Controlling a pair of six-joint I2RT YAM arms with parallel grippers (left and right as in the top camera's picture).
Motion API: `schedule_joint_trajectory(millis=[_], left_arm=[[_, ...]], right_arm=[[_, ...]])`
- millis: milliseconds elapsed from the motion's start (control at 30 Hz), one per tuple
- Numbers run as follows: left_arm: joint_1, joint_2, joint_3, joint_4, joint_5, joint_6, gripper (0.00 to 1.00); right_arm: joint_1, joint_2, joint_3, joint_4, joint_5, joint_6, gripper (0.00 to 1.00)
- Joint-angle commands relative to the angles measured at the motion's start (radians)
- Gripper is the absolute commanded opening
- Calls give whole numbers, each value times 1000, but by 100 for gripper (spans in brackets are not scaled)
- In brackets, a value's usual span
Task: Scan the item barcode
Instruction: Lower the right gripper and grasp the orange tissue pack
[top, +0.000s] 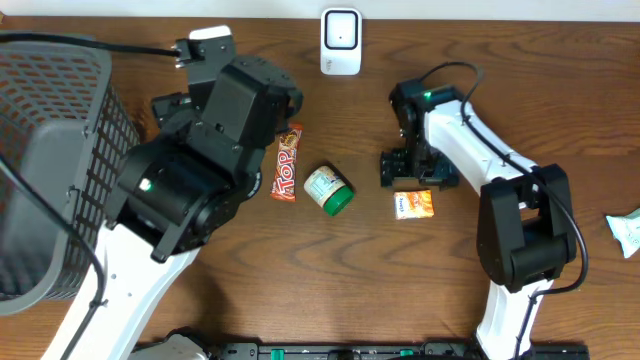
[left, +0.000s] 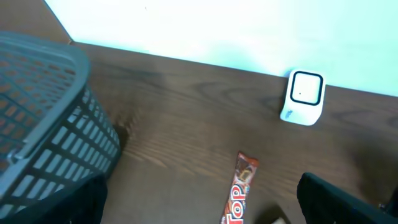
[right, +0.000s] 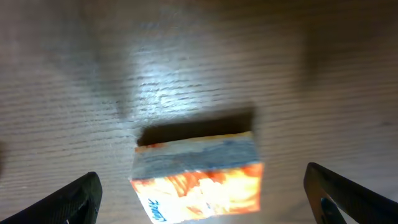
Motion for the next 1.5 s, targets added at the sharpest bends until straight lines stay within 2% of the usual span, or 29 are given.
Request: schedule_joint_trajectory(millis=[0, 167, 400, 667, 700, 867, 933, 967, 1000, 1167, 1467], left_arm=[[5, -1, 8, -22, -27, 10, 98], [5, -1, 8, -34, -27, 10, 98], [5, -1, 8, -38, -27, 10, 98], [5, -1, 8, -53, -27, 10, 98], [5, -1, 8, -55, -27, 10, 98], [5, -1, 8, -60, -27, 10, 98], [5, -1, 8, -62, -27, 10, 98], [5, -1, 8, -63, -27, 10, 98], [5, -1, 8, -65, -27, 10, 98], [5, -1, 8, -81, -27, 10, 98], [5, -1, 8, -94, -27, 10, 98]], right_arm=[[20, -2, -63, 28, -47, -33, 99], [31, -2, -145, 85, -63, -41, 97], [31, -2, -179, 135, -31, -71, 73], [29, -2, -179, 174, -11, -70, 67], [29, -2, -179, 179, -11, -71, 69], [29, -2, -179, 188, -10, -106, 94], [29, -2, -179, 192, -10, -124, 99], [29, -2, -179, 192, -7, -130, 99], [29, -2, -179, 192, -2, -130, 98], [29, -2, -180, 196, 0, -130, 76], [29, -2, -176, 215, -12, -122, 67]])
